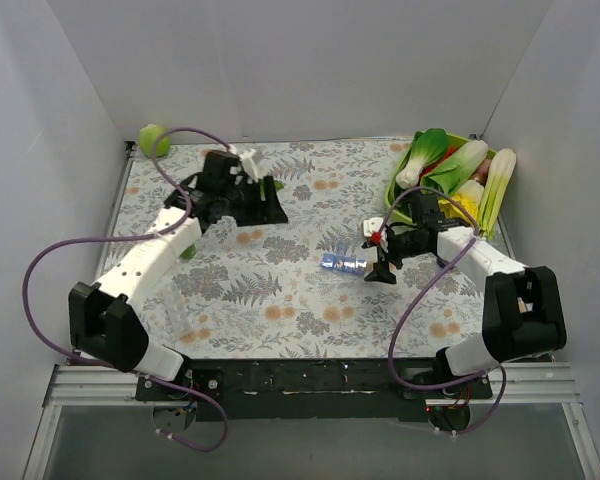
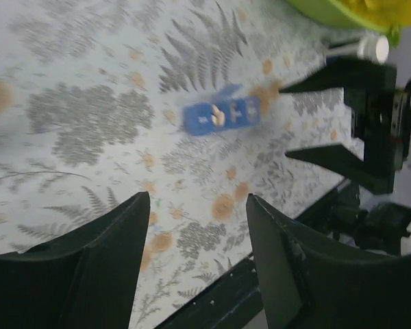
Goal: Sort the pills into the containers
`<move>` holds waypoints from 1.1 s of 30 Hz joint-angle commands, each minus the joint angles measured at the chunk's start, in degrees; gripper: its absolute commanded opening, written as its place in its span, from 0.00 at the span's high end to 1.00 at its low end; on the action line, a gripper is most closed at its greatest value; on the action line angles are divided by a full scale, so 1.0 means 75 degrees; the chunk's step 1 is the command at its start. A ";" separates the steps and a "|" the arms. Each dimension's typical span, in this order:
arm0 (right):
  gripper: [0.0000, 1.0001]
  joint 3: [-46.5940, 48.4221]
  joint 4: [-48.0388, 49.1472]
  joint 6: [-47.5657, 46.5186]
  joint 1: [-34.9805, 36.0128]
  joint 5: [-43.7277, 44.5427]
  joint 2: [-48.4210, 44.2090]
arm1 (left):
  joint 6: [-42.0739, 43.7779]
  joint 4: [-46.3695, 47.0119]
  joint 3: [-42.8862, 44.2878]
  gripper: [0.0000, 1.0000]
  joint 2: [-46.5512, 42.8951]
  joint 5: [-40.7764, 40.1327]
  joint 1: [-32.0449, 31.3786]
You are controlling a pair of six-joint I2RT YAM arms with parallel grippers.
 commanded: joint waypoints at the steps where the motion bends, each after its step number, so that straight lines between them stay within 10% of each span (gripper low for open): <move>1: 0.07 0.1223 -0.0972 -0.0472 0.0002 -0.0669 0.0746 | -0.0598 0.1225 -0.1000 0.43 0.0700 0.0775 -0.1177; 14: 0.08 0.0745 0.0618 0.1119 0.0611 0.1182 0.1380 | -0.1711 0.3105 0.0017 0.46 0.3349 -0.0232 -0.1530; 33: 0.26 0.0486 0.1488 0.1521 0.1045 0.1956 0.1919 | -0.2579 0.4077 0.1178 0.63 0.5400 0.1547 -0.1495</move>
